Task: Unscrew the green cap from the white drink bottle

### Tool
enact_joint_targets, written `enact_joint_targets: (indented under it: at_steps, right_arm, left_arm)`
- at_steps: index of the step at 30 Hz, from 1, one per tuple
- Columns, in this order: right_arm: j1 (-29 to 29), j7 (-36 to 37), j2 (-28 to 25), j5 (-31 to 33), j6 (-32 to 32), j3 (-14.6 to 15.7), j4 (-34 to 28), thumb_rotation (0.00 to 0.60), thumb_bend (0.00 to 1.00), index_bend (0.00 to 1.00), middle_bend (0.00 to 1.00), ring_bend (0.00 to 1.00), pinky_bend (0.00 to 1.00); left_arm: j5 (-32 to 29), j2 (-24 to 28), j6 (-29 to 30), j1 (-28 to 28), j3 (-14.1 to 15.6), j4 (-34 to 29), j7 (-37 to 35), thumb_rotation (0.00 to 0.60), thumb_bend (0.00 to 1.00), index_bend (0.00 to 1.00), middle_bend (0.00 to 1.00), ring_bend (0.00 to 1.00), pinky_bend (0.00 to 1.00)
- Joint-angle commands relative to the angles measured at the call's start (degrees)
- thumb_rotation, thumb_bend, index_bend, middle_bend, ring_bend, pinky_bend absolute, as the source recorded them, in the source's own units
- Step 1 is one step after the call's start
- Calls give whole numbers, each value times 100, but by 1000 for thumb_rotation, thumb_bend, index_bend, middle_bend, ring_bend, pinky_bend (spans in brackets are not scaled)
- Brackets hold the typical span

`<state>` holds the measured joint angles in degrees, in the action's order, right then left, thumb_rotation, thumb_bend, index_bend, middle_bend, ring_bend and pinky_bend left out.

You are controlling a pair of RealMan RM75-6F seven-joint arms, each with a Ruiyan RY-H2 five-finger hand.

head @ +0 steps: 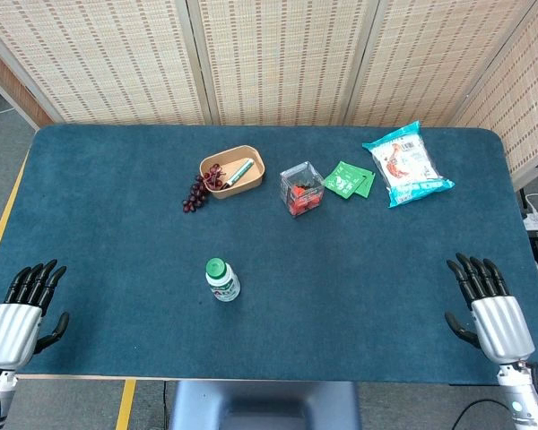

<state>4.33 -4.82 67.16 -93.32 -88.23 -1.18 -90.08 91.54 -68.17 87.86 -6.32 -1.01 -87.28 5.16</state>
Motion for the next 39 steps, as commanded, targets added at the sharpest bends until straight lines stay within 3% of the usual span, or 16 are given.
enact_joint_targets:
  at_steps: [1,4,8,11,18,26,39]
  right_arm:
    - [-13,8,-17,-24,-27,9,-18,600,203,0,0,0,0]
    - [-61,45,-60,-69,-122,26,-40,600,203,0,0,0,0]
    - [-130,115,-120,-122,-263,36,-96,600,203,0,0,0,0]
    - [-206,169,-214,-194,-420,52,-166,600,203,0,0,0,0]
    - [-507,152,-312,-556,-1105,97,-246,600,203,0,0,0,0]
    - [-343,27,-303,-370,-536,127,-312,600,204,0,0,0,0]
    - [-270,-53,-289,-277,-303,110,-323,600,203,0,0,0,0]
  left_arm:
    - [28,15,-101,-35,45,-9,-99,600,447,0,0,0,74]
    - [329,-51,-212,-201,132,43,-691,600,436,0,0,0,74]
    - [890,-545,-368,-666,300,608,-3086,600,410,0,0,0,74]
    - [831,-814,-838,-1035,360,949,-4515,600,403,0,0,0,74]
    - [493,-1500,-1406,-1503,127,1399,-5053,600,388,0,0,0,61]
    - [433,-2367,-1364,-1848,-80,1853,-5656,600,362,0,0,0,59]
    - [313,-2852,-1963,-2486,-123,1851,-6031,600,354,0,0,0,57]
